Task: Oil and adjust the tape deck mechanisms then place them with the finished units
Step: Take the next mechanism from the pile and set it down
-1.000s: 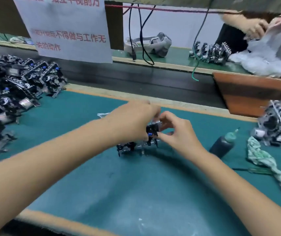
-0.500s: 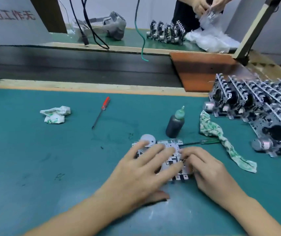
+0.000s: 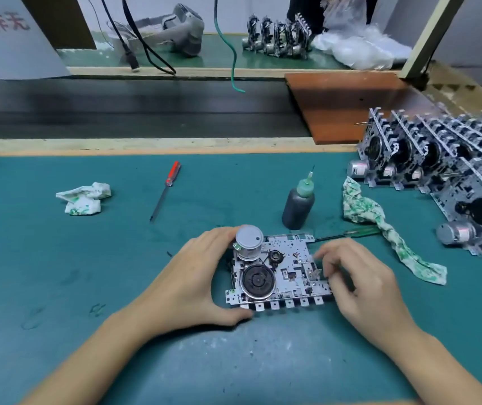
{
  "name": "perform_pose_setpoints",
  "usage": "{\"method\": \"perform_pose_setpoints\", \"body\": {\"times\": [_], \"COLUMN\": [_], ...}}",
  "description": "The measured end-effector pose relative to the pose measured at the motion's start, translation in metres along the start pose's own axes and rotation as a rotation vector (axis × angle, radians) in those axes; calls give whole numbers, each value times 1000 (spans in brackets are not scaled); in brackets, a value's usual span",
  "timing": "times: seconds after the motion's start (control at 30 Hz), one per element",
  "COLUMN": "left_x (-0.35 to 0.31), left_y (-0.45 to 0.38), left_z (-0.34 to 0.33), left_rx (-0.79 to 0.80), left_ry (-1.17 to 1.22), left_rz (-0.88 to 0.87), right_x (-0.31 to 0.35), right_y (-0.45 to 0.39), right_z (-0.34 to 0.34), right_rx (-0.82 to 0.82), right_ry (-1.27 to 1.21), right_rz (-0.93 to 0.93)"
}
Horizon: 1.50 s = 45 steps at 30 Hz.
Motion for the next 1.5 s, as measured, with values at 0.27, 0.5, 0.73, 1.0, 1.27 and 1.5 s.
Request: {"method": "perform_pose_setpoints", "body": {"times": [0.27,0.5,0.73,1.0,1.27,1.5], "left_x": [-5,-5,-2,4,4,4], "left_y": [-2,-3,-3,-3,-45,-37], "left_z": [-7,-10,-8,-10,-2,-15], "left_rx": [81,89,100,218,-37,-24], "left_ry": [45,34,54,94,450,559], "left_rz": [63,54,64,119,354,310], "right_x": [-10,-12,-18,-16,8,23], "right_y": [0,0,0,-7,-24,-35], "right_z": [0,1,1,8,-16,-28], "right_rx": [12,19,11,37,753,738], "right_ry": [-30,-26,-43,-180,311,423], "right_rz": [-130,-166,-214,-402,-78,28]}}
Point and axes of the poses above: each hand's wrist, its own y-axis away from the middle knuckle, its own z-axis out of the back of the hand, x = y × z, the point moved 6 cm from there along -y, towards the middle knuckle, and after that the axes turned 10 degrees about -x, right-handed, at the moved point
